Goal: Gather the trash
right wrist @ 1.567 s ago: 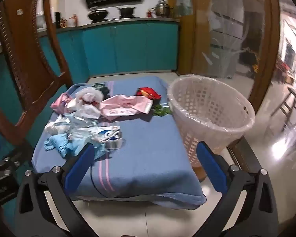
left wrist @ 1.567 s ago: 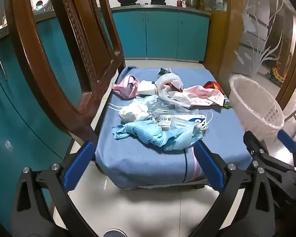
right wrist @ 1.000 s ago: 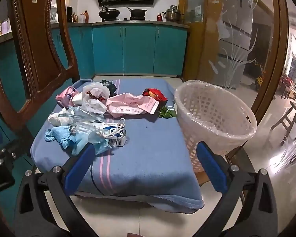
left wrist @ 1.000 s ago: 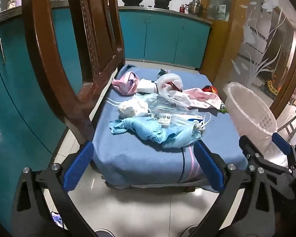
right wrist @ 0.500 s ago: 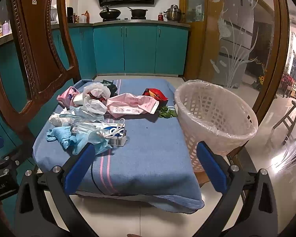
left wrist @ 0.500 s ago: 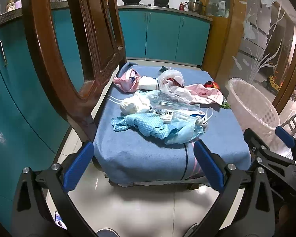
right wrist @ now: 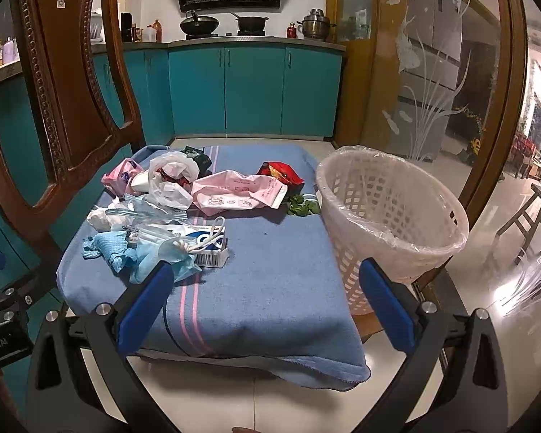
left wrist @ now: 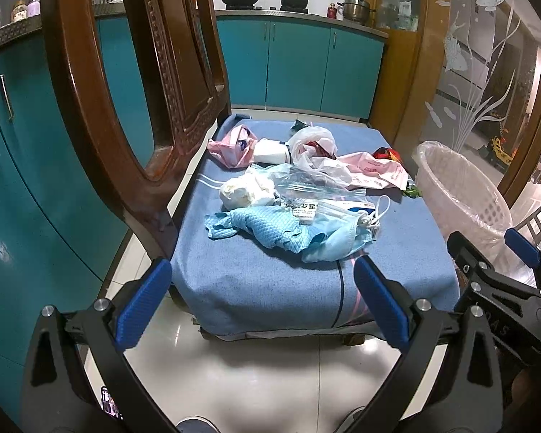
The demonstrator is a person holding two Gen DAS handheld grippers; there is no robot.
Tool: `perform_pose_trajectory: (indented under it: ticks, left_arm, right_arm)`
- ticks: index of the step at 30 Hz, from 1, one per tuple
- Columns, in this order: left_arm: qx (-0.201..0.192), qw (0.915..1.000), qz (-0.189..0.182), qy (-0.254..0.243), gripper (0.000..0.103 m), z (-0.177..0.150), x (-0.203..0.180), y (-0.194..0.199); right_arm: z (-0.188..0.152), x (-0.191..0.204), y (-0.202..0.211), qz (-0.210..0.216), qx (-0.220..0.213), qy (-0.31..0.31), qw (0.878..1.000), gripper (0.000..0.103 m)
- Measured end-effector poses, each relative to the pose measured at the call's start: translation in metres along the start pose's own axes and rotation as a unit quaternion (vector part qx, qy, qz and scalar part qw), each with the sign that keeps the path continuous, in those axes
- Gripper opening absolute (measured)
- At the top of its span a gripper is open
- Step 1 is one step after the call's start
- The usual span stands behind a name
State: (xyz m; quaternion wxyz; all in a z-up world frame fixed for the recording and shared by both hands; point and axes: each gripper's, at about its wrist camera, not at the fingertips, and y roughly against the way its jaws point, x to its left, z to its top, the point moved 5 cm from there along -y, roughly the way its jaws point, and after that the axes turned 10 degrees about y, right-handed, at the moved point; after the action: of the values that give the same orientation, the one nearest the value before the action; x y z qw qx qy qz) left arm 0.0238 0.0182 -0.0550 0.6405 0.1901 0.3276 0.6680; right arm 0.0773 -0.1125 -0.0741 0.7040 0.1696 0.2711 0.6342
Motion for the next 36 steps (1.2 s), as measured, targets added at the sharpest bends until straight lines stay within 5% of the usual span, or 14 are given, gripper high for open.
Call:
perform_pose_trajectory:
  ticks: [36]
  left_arm:
    - [0.003,1.0000,0.006,-0.007,0.100,-0.0021,-0.0009,-0.0020]
  right_arm:
    - [-0.0043,-0.0009,-0.0028,0.006,0.008,-0.004,1.000,0.100]
